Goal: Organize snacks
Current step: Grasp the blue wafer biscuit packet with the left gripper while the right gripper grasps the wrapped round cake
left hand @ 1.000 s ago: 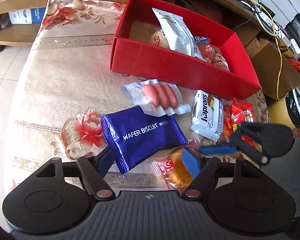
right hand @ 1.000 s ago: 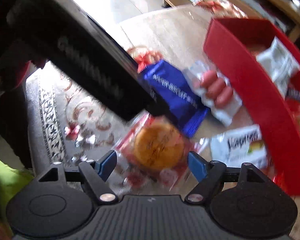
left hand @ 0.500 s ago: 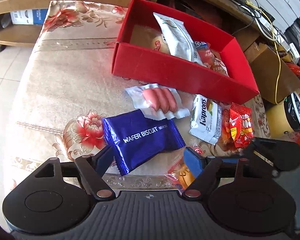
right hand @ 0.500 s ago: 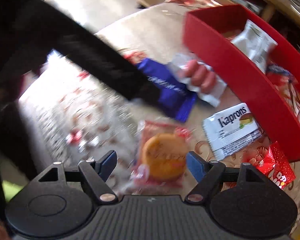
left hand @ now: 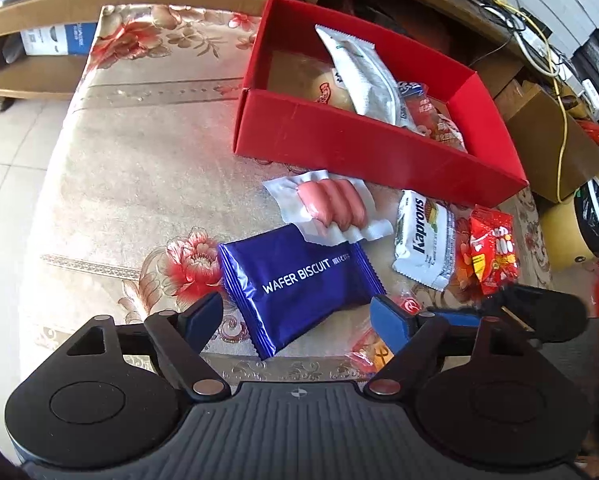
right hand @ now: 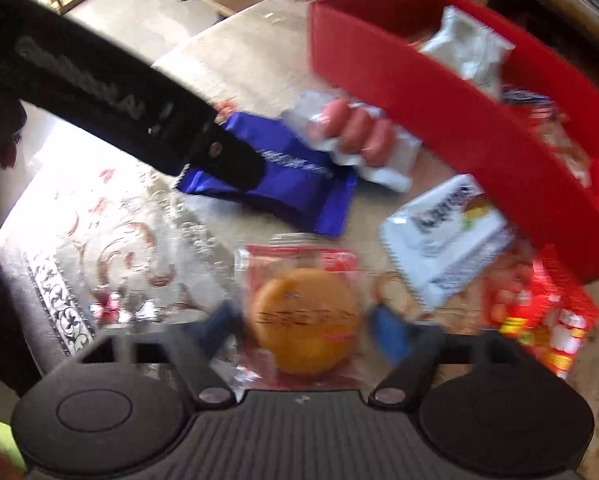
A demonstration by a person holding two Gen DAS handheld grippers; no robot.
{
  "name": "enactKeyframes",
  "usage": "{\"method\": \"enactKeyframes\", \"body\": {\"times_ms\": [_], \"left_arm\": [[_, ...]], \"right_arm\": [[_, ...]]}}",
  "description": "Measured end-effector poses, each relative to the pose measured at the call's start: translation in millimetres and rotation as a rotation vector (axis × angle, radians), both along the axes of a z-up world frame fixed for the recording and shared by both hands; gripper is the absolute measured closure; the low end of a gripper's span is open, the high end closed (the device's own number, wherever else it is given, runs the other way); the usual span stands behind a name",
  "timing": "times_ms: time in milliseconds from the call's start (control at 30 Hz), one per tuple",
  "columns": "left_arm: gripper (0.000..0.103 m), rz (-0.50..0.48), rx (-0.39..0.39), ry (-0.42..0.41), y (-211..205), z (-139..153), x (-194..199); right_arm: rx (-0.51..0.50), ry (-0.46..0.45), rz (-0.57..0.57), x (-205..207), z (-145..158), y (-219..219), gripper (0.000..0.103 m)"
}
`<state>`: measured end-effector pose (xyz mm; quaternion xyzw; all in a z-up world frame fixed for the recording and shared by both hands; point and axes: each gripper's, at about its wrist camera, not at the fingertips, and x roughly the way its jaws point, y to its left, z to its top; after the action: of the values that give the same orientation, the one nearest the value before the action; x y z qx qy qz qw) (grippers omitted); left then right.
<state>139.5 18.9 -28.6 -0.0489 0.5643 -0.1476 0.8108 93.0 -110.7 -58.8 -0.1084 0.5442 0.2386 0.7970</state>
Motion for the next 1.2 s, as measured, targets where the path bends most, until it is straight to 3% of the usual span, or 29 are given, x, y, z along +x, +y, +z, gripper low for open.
{"method": "enactKeyframes", "body": {"times_ms": [100, 200, 433, 600, 767, 933, 1033, 1100, 1200], "left_arm": [[0.018, -0.018, 0.029, -0.031, -7, 2, 7], [0.016, -0.103, 0.086, -0.082, -22, 7, 13], [0.012, -0.258, 0.199, -0.052, -42, -28, 28], [0.013, -0.28, 0.16, -0.024, -38, -24, 7], [0.013, -0.311, 0.198, -0.041, -45, -20, -19], [0.012, -0.243, 0.194, -0.043, -50, -23, -1], [0.014, -0.256, 0.242, -0.033, -61, -32, 3], [0.017, -0.278, 0.288, -0.052, -67, -33, -1], [0.03, -0.281, 0.279, -0.061, -67, -29, -11]], "right_arm": [[0.009, 0.022, -0.033, -7, 1, -16, 0.05], [0.043, 0.035, -0.061, -20, 2, -35, 0.05], [0.131, 0.05, -0.135, -22, 9, -58, 0.05], [0.125, 0.042, -0.15, -20, 11, -61, 0.05], [0.12, 0.041, -0.163, -18, 8, -60, 0.05], [0.11, 0.037, -0.171, -19, 10, -64, 0.05], [0.094, 0.031, -0.17, -20, 10, -65, 0.05], [0.084, 0.033, -0.174, -19, 8, -66, 0.05], [0.078, 0.029, -0.183, -19, 9, -68, 0.05]]}}
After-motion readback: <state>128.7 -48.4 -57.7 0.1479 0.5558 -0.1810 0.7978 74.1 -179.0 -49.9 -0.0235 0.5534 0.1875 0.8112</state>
